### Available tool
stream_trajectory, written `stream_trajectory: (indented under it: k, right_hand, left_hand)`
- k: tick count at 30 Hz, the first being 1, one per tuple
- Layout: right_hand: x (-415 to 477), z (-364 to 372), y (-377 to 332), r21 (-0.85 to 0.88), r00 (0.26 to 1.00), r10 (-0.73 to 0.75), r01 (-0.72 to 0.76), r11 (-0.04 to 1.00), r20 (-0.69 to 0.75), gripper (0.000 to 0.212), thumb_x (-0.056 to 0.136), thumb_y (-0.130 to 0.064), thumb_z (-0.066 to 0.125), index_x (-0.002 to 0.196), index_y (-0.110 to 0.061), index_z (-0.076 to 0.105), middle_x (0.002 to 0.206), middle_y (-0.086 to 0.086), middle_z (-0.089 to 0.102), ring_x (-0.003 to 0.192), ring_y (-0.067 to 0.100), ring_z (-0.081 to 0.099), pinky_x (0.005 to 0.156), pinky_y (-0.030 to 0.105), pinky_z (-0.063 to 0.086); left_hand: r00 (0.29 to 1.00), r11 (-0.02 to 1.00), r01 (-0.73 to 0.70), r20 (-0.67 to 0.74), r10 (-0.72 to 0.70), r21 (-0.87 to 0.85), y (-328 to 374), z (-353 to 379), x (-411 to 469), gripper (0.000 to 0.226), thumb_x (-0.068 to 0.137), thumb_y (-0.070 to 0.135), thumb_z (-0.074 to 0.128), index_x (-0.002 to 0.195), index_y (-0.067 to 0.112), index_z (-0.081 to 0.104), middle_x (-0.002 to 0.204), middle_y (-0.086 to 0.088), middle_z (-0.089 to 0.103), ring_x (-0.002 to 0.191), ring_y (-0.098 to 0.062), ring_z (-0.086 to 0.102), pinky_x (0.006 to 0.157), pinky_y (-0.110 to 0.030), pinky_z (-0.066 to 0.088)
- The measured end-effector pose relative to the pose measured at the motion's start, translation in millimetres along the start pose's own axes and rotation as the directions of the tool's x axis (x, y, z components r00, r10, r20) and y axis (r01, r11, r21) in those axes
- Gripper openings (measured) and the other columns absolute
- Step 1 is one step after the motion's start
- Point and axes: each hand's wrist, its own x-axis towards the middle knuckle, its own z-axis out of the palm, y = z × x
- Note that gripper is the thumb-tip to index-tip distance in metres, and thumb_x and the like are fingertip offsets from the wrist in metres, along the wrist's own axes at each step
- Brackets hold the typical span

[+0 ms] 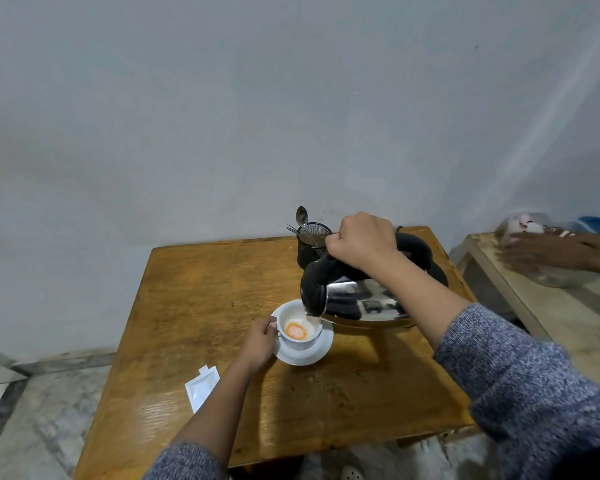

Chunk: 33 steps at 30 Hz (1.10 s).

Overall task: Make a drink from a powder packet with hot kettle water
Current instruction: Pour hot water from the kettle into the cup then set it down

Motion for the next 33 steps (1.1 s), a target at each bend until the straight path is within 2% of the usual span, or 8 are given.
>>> stream_trajectory:
  k: [3,5,8,14,22,25,28,33]
  right_hand:
    - [-1,0,-3,-0.011,1.0,-0.007,0.007,1.0,0.004,0.019,0.083,-0.024,0.047,0.073,-0.009,0.05,0.076,0.006,0.047,0.074,0.027,0.046,0.064,0.029,0.031]
    - [-1,1,-4,-0.026,1.0,-0.014,0.015,1.0,0.006,0.019,0.084,-0.025,0.047,0.074,-0.01,0.051,0.078,0.007,0.049,0.075,0.028,0.048,0.064,0.028,0.032]
    - [-1,4,-5,-0.045,1.0,-0.028,0.028,0.999,0.005,0.021,0.084,-0.025,0.047,0.079,-0.009,0.059,0.08,0.009,0.053,0.082,0.031,0.057,0.064,0.028,0.032]
    - [0,7,-3,-0.04,0.999,-0.035,0.036,0.999,0.009,0.019,0.083,-0.024,0.047,0.071,-0.01,0.05,0.062,0.002,0.041,0.069,0.027,0.047,0.054,0.026,0.026]
    - [1,7,-7,-0.06,0.998,-0.06,0.06,0.996,0.007,0.02,0.083,-0.025,0.047,0.071,-0.01,0.05,0.063,0.002,0.042,0.069,0.027,0.047,0.052,0.026,0.026]
    - [1,6,-10,-0.062,0.998,-0.067,0.068,0.996,0.019,0.019,0.084,-0.024,0.046,0.073,-0.009,0.05,0.072,0.004,0.046,0.071,0.026,0.048,0.059,0.027,0.032]
    - [2,8,-11,-0.06,0.998,-0.06,0.062,0.996,0.025,0.019,0.083,-0.024,0.046,0.072,-0.009,0.051,0.062,0.001,0.04,0.069,0.026,0.048,0.052,0.025,0.027]
    - [3,10,-12,-0.058,0.998,-0.065,0.067,0.996,0.022,0.02,0.083,-0.024,0.047,0.069,-0.01,0.052,0.057,-0.001,0.038,0.066,0.025,0.05,0.047,0.023,0.023]
  left_hand:
    - [1.0,1.0,0.018,-0.001,-0.018,0.008,-2,0,1,0.029,0.096,0.016,0.038,0.114,0.007,0.059,0.121,-0.016,0.058,0.106,-0.025,0.053,0.088,-0.031,0.039]
    - [0.999,0.999,0.035,-0.003,-0.034,0.019,-3,0,1,0.03,0.096,0.018,0.038,0.117,0.008,0.058,0.124,-0.016,0.057,0.111,-0.027,0.052,0.093,-0.035,0.04]
    - [0.999,0.999,0.039,-0.001,-0.039,0.021,-2,0,1,0.03,0.096,0.016,0.038,0.117,0.008,0.057,0.125,-0.016,0.056,0.113,-0.027,0.052,0.093,-0.034,0.039]
    - [0.998,0.998,0.058,0.0,-0.058,0.031,-2,0,1,0.033,0.096,0.02,0.037,0.121,0.009,0.056,0.128,-0.015,0.055,0.114,-0.026,0.052,0.096,-0.036,0.041]
    - [0.998,0.998,0.061,-0.002,-0.061,0.026,-1,1,1,0.032,0.096,0.019,0.037,0.12,0.009,0.056,0.126,-0.014,0.056,0.112,-0.025,0.053,0.087,-0.031,0.041]
    - [0.999,0.998,0.055,-0.001,-0.055,0.009,-2,1,2,0.031,0.096,0.017,0.038,0.118,0.009,0.058,0.124,-0.016,0.058,0.11,-0.026,0.054,0.087,-0.032,0.041]
    - [0.998,0.998,0.057,-0.009,-0.057,0.016,-1,0,2,0.031,0.095,0.017,0.038,0.118,0.009,0.058,0.125,-0.016,0.058,0.112,-0.028,0.054,0.094,-0.037,0.044]
    - [0.996,0.996,0.089,-0.014,-0.089,0.007,1,2,1,0.033,0.096,0.017,0.038,0.123,0.009,0.055,0.13,-0.015,0.055,0.116,-0.028,0.052,0.095,-0.036,0.042]
